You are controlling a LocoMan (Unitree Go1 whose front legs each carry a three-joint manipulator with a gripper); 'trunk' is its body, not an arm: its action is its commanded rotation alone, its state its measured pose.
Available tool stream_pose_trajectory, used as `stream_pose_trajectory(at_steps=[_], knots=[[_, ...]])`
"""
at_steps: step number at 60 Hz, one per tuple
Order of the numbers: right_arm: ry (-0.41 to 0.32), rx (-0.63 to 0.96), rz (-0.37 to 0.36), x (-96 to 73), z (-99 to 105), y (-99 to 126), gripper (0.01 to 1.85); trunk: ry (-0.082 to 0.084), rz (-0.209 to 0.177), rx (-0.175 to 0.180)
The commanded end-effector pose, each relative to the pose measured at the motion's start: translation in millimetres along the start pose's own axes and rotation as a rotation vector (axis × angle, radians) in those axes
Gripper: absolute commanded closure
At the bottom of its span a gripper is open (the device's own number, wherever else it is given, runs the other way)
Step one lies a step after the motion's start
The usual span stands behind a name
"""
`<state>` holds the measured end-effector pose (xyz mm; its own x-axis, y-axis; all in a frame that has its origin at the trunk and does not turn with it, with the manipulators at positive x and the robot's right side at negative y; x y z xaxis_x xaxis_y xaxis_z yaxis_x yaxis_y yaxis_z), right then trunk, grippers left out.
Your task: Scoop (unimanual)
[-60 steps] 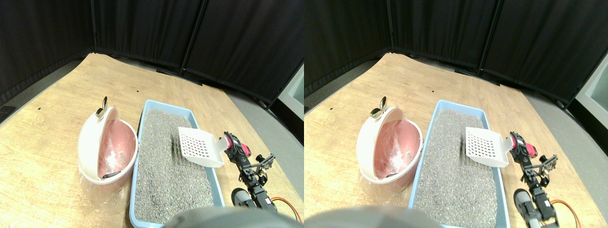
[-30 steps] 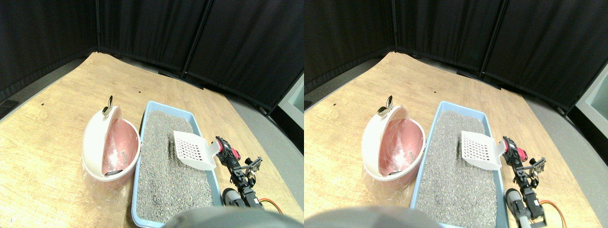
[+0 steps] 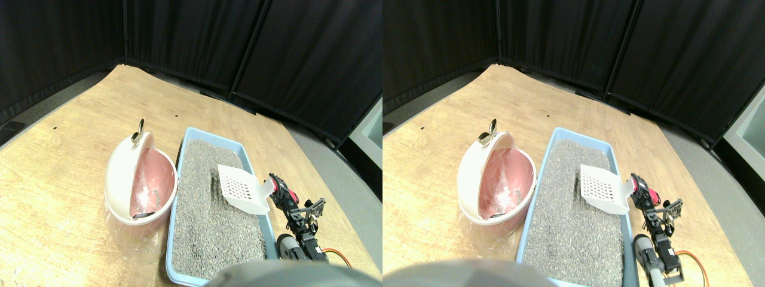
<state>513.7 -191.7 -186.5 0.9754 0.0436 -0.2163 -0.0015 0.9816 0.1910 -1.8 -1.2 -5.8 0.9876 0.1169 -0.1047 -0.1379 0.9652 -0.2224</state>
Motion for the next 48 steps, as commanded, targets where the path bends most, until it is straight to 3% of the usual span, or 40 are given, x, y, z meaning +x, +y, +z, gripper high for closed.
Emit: stream_pose_trajectory(at_steps=[1, 12, 14, 17, 19, 24, 29, 37, 48], knots=[[0.011, -0.064, -0.006, -1.1, 11.9, -0.6, 1.8, 0.0, 0.015, -0.008], [0.085, -0.134, -0.028, -1.3, 25.9, 1.6, 1.78, 0.0, 0.019, -0.017], [0.1, -0.142, -0.035, -1.9, 27.7, 2.2, 1.66, -0.001, 0.019, -0.019], [0.144, -0.163, -0.062, -2.8, 32.1, 3.7, 1.18, -0.004, 0.019, -0.019], [0.153, -0.166, -0.065, -3.0, 32.7, 3.9, 1.1, -0.004, 0.019, -0.019], [0.194, -0.137, -0.08, -4.8, 35.9, 4.0, 0.64, -0.003, 0.019, -0.02], [0.222, -0.081, -0.112, -6.4, 39.0, 2.1, 0.43, -0.004, 0.019, -0.023], [0.278, -0.07, -0.119, -8.4, 44.0, 0.1, 0.34, -0.001, 0.018, -0.024], [0.295, -0.076, -0.134, -8.9, 44.8, 2.2, 0.36, 0.0, 0.017, -0.024]])
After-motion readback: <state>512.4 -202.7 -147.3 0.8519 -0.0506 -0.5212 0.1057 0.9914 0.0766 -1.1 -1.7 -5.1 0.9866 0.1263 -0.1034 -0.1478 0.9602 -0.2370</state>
